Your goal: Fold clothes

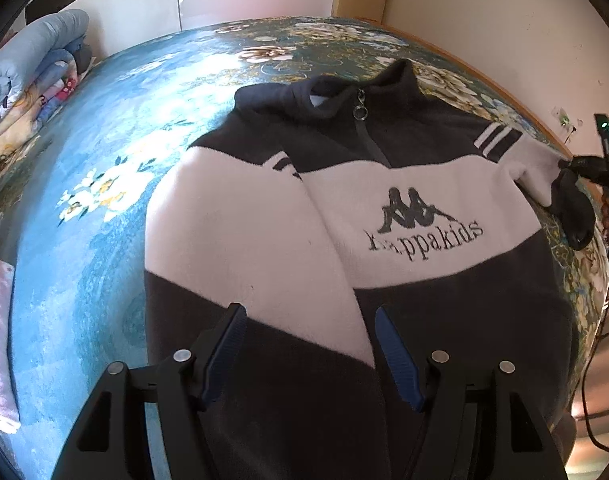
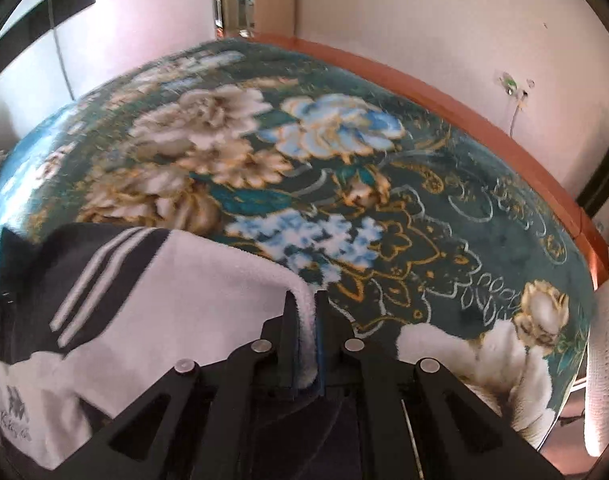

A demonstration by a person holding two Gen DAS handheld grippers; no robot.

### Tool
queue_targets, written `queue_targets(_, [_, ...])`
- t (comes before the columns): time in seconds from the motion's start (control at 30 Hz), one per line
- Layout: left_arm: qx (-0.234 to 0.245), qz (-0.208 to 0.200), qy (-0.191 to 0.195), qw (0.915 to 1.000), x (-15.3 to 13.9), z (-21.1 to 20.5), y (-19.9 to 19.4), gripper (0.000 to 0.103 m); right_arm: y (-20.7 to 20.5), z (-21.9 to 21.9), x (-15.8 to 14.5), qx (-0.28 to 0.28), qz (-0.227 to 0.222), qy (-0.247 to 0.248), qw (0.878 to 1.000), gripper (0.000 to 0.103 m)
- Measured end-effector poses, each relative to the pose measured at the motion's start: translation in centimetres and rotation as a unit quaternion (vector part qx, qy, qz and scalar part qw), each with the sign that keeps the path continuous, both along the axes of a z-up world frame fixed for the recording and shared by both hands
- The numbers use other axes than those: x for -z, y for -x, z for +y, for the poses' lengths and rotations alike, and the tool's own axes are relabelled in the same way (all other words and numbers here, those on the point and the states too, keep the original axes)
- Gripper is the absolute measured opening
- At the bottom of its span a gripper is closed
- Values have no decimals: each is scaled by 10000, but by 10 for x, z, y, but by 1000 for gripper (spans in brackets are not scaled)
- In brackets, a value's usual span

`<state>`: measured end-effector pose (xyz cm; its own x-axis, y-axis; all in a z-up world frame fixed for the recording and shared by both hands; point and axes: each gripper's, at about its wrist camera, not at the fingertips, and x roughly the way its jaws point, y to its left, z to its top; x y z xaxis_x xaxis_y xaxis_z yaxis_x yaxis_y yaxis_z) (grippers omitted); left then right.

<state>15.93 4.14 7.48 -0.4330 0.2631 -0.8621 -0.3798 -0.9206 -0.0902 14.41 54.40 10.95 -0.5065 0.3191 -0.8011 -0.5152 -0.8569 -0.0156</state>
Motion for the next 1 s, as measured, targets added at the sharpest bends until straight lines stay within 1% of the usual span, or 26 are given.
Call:
queue_targets(0.03, [17, -8, -18, 10000, 0, 0, -2, 71, -6, -3, -8, 53, 119, -10, 9999, 27])
queue_targets(0.1, [46, -19, -17, 10000, 1, 1, -6, 71, -18, -9, -23, 108, 424, 37, 9990, 37])
queue_targets(0.2, [84, -57, 68, 9999, 6, 6, -13, 71, -52, -40, -43, -156, 1073, 362, 9934, 42])
queue_targets(0.3, [129, -100, 194, 9997, 17, 12, -19, 71, -79, -83, -39, -715, 1392, 703, 9852, 52])
queue_targets(0.33, [132, -103, 268, 9995, 21, 14, -21, 71, -86, -97, -35, -896, 1399, 766, 9831, 54])
queue_targets(0.4, [98, -92, 354, 9993, 25, 15, -22, 71, -96, -123, -27, -1179, 1312, 794, 9811, 54])
queue_targets(0.53, [-8, -175, 237, 9996, 27, 7, -22, 71, -108, -166, -12, -1609, 1119, 800, 9773, 54])
queue_targets(0.63, [-46, -181, 165, 9997, 30, 2, -22, 69, -112, -183, -9, -1773, 1107, 811, 9745, 54])
queue_targets(0.7, [-39, -196, 109, 9997, 32, 1, -23, 59, -108, -189, -9, -1824, 1105, 890, 9729, 54])
queue_targets(0.73, [-10, -183, 81, 9998, 32, 1, -24, 56, -108, -192, -9, -1831, 1094, 913, 9727, 54])
queue_targets(0.77, [38, -166, 52, 9998, 32, 1, -25, 49, -108, -196, -8, -1826, 1079, 921, 9729, 54])
queue_targets(0.87, [171, -150, -35, 9997, 32, 0, -26, 40, -106, -205, -4, -1908, 994, 951, 9720, 54])
queue_targets(0.9, [200, -161, -95, 9996, 32, -2, -25, 34, -106, -208, -2, -1930, 959, 946, 9719, 54])
queue_targets(1.0, [249, -231, -394, 9986, 28, -11, -24, 24, -106, -215, 3, -1965, 857, 944, 9722, 54])
